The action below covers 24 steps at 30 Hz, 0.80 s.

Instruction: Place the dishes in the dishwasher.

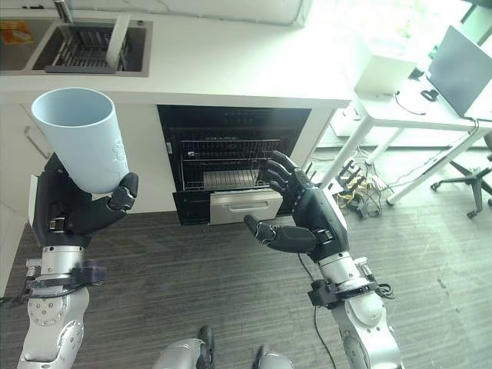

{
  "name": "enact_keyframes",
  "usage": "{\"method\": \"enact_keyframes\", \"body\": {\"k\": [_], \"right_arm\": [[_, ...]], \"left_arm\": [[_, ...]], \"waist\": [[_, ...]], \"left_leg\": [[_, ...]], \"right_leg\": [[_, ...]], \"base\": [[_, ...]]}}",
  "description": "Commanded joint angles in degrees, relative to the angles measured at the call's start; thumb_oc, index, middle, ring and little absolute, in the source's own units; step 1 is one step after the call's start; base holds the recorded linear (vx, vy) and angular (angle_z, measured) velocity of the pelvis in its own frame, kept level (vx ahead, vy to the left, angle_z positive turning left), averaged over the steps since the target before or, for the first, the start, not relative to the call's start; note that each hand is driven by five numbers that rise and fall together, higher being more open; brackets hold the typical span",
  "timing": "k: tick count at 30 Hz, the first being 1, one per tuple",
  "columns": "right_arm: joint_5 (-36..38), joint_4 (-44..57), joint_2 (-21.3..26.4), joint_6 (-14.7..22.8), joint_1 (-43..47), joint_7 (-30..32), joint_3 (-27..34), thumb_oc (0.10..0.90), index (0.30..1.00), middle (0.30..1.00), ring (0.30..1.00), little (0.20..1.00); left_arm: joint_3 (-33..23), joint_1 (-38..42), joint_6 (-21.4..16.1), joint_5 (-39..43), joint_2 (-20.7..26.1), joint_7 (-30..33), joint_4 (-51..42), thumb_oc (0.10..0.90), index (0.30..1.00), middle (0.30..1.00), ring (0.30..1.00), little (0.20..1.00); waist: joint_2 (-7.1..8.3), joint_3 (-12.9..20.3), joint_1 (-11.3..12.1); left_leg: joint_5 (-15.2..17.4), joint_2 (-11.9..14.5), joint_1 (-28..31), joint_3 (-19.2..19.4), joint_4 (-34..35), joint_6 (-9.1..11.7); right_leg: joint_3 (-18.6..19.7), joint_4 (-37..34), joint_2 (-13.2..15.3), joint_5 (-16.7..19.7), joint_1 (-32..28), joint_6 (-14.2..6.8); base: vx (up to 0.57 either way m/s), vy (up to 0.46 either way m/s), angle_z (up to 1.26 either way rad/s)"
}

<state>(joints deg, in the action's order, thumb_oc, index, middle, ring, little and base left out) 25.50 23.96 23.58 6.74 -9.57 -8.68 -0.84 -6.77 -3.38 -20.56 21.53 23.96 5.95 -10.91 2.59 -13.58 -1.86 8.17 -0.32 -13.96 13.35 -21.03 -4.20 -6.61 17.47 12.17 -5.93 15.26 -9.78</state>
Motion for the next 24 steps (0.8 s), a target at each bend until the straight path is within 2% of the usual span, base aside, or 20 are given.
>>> {"method": "enact_keyframes", "body": {"k": [1,2,4,6,7,9,10,11,13,15,16,17,19,20,24], "right_arm": [[1.63,2.13,-1.08,7.12,5.37,0.06,2.79,0.800,0.900,0.900,0.900,0.900],[1.69,2.43,-1.22,6.87,5.41,-0.24,2.52,0.800,0.900,0.900,0.900,0.900],[1.64,2.51,-0.70,6.67,5.73,0.24,2.29,0.800,0.900,0.900,0.900,0.900],[0.05,1.70,0.19,5.94,7.40,3.10,1.54,0.800,0.900,0.900,0.900,0.900],[0.03,1.75,0.79,5.32,8.60,3.08,1.30,0.800,0.900,0.900,0.900,0.900],[0.30,2.44,2.63,3.98,7.92,3.44,2.38,0.800,0.900,0.900,0.900,0.900],[1.26,2.57,3.29,3.69,7.27,3.30,3.28,0.800,0.900,0.900,0.900,0.900],[2.85,2.93,3.62,3.44,5.75,1.72,5.00,0.800,0.900,0.900,0.900,0.900],[2.48,3.22,3.60,3.58,4.73,0.78,5.62,0.800,0.900,0.900,0.900,0.900],[2.17,3.44,3.54,3.52,3.89,0.46,5.96,0.800,0.900,0.900,0.900,0.900],[1.91,3.29,3.52,3.33,4.07,0.41,5.71,0.800,0.900,0.900,0.900,0.900],[1.78,3.15,3.40,3.27,4.29,0.30,5.55,0.800,0.900,0.900,0.900,0.900],[1.23,2.44,2.74,3.13,4.89,0.08,5.00,0.800,0.900,0.900,0.900,0.900],[0.88,2.21,2.30,3.24,4.81,0.02,4.69,0.800,0.900,0.900,0.900,0.900],[0.27,2.94,2.26,2.79,4.42,0.26,4.15,0.800,0.900,0.900,0.900,0.900]], "left_arm": [[1.13,3.09,-4.79,-3.32,2.71,0.54,-9.62,0.400,0.300,0.300,0.300,0.300],[0.62,2.19,-4.95,-3.30,2.71,0.74,-9.99,0.400,0.300,0.300,0.300,0.300],[0.05,1.43,-4.83,-2.70,2.80,0.80,-10.70,0.400,0.300,0.300,0.300,0.300],[0.91,1.67,-3.40,-0.40,2.25,1.86,-10.78,0.400,0.300,0.300,0.300,0.300],[1.87,1.67,-3.37,-0.37,1.62,3.04,-10.87,0.400,0.300,0.300,0.300,0.300],[2.51,0.98,-3.13,0.25,1.32,3.33,-12.07,0.400,0.300,0.300,0.300,0.300],[2.52,0.63,-3.16,0.74,0.92,3.02,-12.61,0.400,0.300,0.300,0.300,0.300],[2.40,-0.23,-4.41,1.13,0.06,2.22,-13.01,0.400,0.300,0.300,0.300,0.300],[2.28,-0.82,-5.13,1.53,-0.31,1.81,-13.15,0.400,0.300,0.300,0.300,0.300],[2.48,-1.35,-5.86,1.60,-0.92,1.05,-13.02,0.400,0.300,0.300,0.300,0.300],[2.50,-1.75,-5.96,1.52,-1.17,0.71,-12.97,0.400,0.300,0.300,0.300,0.300],[2.41,-1.93,-6.04,1.48,-1.20,0.64,-13.00,0.400,0.300,0.300,0.300,0.300],[1.88,-3.18,-6.74,1.43,-1.26,-0.30,-12.98,0.400,0.300,0.300,0.300,0.300],[1.82,-3.43,-7.01,1.41,-1.06,-0.47,-12.78,0.400,0.300,0.300,0.300,0.300],[1.91,-3.12,-7.61,1.48,-0.91,-0.42,-12.39,0.400,0.300,0.300,0.300,0.300]], "waist": [[0.00,2.19,0.53],[-0.03,2.19,0.67],[0.06,2.33,0.76],[0.42,3.85,0.93],[0.31,5.07,0.73],[-0.19,5.76,0.58],[-0.28,5.82,0.55],[-0.04,5.78,0.13],[0.26,5.67,-0.07],[0.57,5.27,0.12],[0.16,4.70,0.46],[0.12,4.58,0.55],[-1.55,4.41,0.61],[-2.56,4.20,0.68],[-3.61,3.80,2.02]], "left_leg": [[6.31,2.61,7.50,-8.07,3.84,4.17],[7.13,2.77,8.60,-7.94,3.84,4.04],[7.98,3.06,9.69,-8.02,3.84,3.93],[9.23,3.27,11.42,-8.20,3.84,4.33],[9.79,3.94,13.76,-8.62,3.84,5.73],[7.06,5.39,14.60,-8.05,3.84,7.40],[4.56,6.11,14.40,-7.63,3.84,7.96],[0.47,6.74,14.75,-6.30,3.84,8.35],[-0.79,6.04,15.13,-5.02,3.84,8.10],[-0.70,4.80,14.31,-3.99,3.84,7.49],[2.67,3.14,13.08,-4.67,3.84,6.49],[3.47,2.54,12.37,-4.62,3.84,6.09],[4.65,3.57,9.38,-4.63,3.84,6.38],[3.55,5.11,6.79,-4.88,3.84,7.81],[-1.34,7.11,0.52,-7.01,3.84,10.28]], "right_leg": [[0.84,-0.28,0.18,3.79,2.19,-0.70],[-0.04,-0.28,0.74,4.52,2.86,-0.65],[-0.15,-0.28,0.43,3.47,2.97,-0.73],[-1.33,-0.28,-0.22,2.50,1.86,-0.73],[-2.29,-0.28,-0.99,2.23,0.37,0.49],[-3.44,-0.28,-2.18,0.73,-1.87,2.05],[-3.84,-0.28,-2.68,-0.15,-2.86,2.72],[-4.13,-0.28,-3.16,-1.50,-4.15,4.11],[-4.13,-0.28,-2.92,-2.16,-4.73,4.63],[-4.36,-0.28,-2.66,-2.84,-5.75,4.85],[-4.23,-0.28,-3.17,-3.31,-6.55,4.42],[-3.94,-0.28,-3.24,-3.11,-6.36,4.31],[-3.82,-0.28,-4.94,-3.54,-6.46,3.84],[-3.99,-0.28,-5.74,-4.10,-7.10,3.74],[-4.08,-0.28,-7.40,-6.55,-9.75,4.29]], "base": [[0.38,-0.371,0.40],[0.35,-0.363,0.22],[0.38,-0.482,0.33],[0.43,-0.574,0.39],[0.44,-0.503,0.36],[0.38,-0.442,0.08],[0.30,-0.382,0.17],[0.22,-0.294,0.05],[0.18,-0.218,0.12],[0.14,-0.130,0.12],[0.09,-0.032,0.15],[0.11,0.008,0.16],[0.11,0.067,0.02],[0.13,0.073,0.02],[0.16,0.130,0.15]]}}
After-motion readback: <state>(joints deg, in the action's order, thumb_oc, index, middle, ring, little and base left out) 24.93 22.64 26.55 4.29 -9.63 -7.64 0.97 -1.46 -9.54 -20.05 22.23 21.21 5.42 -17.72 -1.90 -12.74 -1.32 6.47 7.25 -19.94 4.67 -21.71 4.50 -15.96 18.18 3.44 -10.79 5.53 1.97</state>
